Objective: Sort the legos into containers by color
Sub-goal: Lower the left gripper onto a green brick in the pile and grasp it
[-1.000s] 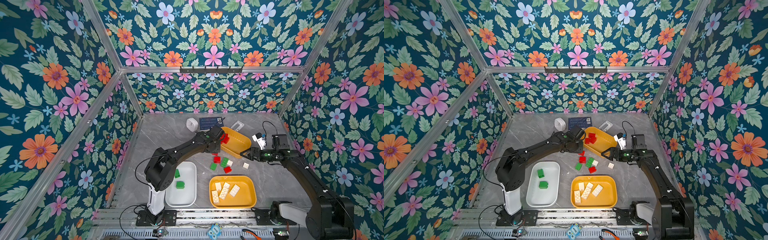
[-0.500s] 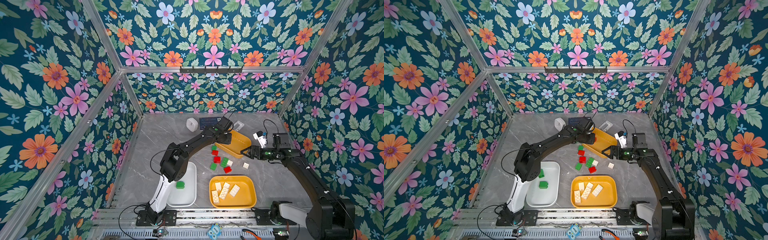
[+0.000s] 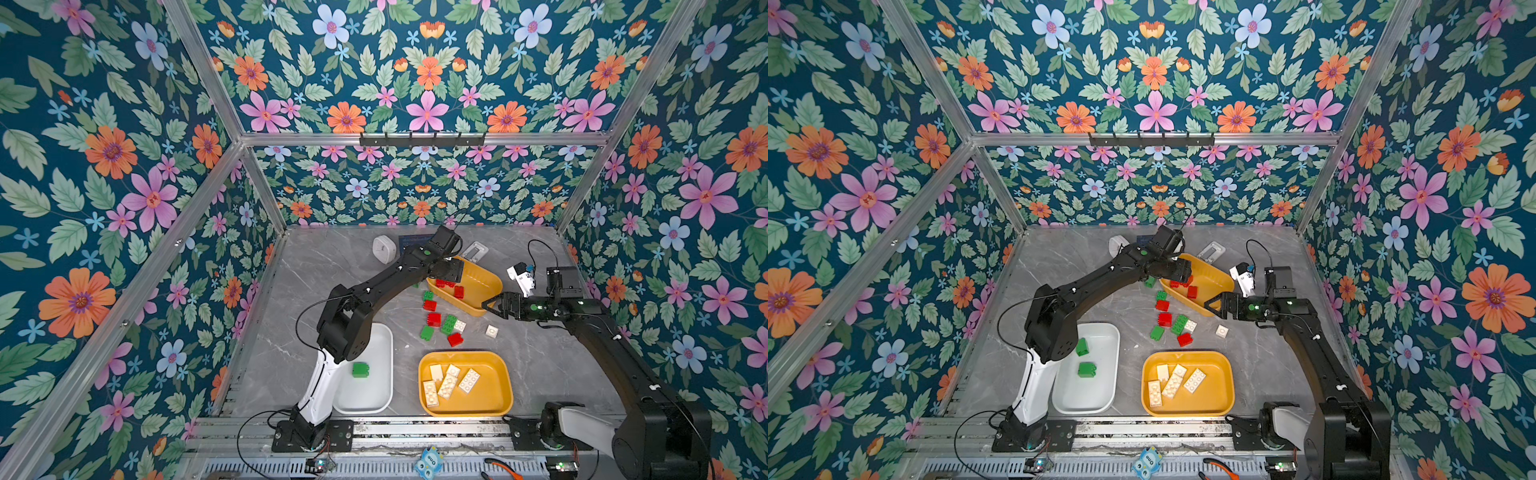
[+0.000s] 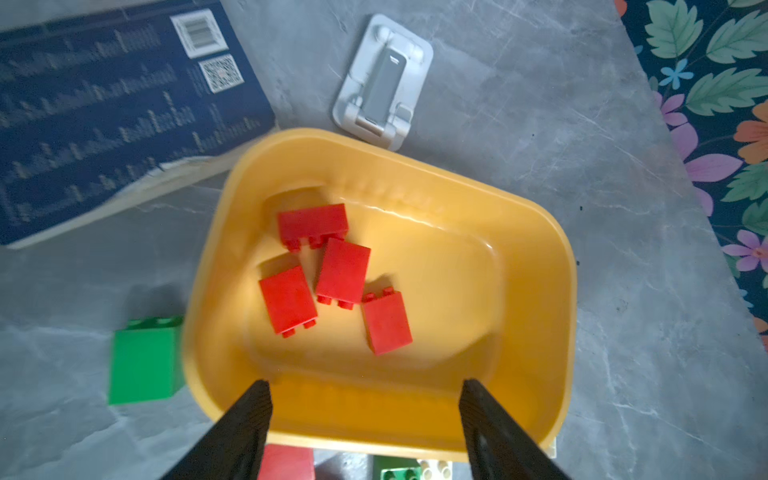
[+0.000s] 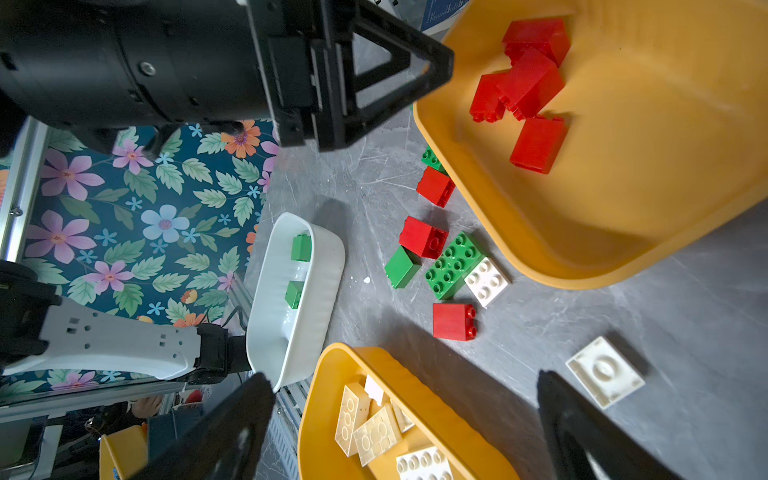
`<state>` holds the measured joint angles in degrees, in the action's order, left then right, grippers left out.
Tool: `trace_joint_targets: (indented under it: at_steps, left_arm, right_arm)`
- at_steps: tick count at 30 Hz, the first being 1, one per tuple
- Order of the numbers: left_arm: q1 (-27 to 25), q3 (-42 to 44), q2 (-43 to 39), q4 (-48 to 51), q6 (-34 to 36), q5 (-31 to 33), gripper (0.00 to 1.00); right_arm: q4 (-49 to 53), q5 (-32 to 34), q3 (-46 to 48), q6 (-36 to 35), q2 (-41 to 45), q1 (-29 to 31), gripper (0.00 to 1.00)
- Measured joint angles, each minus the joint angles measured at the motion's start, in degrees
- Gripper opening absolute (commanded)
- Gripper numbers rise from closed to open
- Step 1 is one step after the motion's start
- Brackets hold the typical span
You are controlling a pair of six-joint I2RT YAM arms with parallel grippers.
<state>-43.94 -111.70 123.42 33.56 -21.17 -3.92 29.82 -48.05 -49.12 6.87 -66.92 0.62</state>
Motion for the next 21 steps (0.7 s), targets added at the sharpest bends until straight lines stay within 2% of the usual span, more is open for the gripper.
trace_joint_targets:
  at_steps: [11,21]
  left_arm:
    - [7.82,10.19,-3.74,0.66,8.92,2.51,0.71]
    - [9.51,15.13,-1.73,-3.04,13.09,0.87,0.71]
  right_arm:
    - [0.20,-0.39,-0.74,-0.11,-0.46,0.00,0.99]
    - [0.24,-0.37,-0.68,-0.46,-0.46,0.00,0.99]
